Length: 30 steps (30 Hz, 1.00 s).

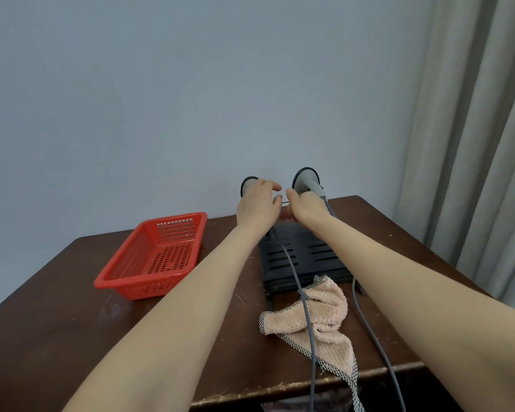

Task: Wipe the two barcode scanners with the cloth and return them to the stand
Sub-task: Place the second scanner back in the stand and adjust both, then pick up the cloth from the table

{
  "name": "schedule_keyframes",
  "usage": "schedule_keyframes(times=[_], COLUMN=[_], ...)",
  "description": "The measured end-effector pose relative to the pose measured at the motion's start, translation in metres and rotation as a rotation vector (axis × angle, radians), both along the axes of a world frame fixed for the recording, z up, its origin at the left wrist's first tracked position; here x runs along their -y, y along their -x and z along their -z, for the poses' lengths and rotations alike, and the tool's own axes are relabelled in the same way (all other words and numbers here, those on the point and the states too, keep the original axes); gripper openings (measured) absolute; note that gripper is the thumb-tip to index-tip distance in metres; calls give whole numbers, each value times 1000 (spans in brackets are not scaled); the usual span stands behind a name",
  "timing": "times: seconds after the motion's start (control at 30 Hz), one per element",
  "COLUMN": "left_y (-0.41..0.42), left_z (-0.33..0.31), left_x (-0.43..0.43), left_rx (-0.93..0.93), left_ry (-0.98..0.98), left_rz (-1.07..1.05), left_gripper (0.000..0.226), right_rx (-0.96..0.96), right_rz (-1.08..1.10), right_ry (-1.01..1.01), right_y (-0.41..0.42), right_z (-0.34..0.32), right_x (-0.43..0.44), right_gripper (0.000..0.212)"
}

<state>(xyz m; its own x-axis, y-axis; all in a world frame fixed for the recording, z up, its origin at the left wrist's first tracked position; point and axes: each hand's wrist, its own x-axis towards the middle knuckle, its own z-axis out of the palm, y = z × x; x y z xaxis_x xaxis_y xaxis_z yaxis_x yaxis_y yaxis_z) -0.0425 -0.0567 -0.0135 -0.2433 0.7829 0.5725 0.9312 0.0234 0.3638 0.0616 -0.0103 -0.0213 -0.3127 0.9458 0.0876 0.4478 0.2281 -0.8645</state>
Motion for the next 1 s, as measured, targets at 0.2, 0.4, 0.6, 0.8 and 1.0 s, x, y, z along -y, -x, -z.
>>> schedule_keyframes(times=[0.2, 0.4, 0.6, 0.8, 1.0], left_y=[-24, -55, -79, -82, -78], left_z=[15, 28, 47, 51, 34], left_x=[20, 51, 66, 68, 65], left_rx=[-215, -248, -277, -172, 26], left_ry=[74, 127, 258, 351, 353], left_rz=[22, 105, 201, 215, 185], left_gripper=[33, 21, 27, 32, 34], right_rx=[180, 454, 778, 698, 195], right_rz=[-26, -168, -172, -62, 5], right_ry=[13, 5, 0, -28, 132], right_y=[-25, -68, -82, -86, -93], right_z=[2, 5, 39, 62, 41], right_x=[18, 53, 69, 78, 75], right_gripper=[34, 6, 23, 46, 32])
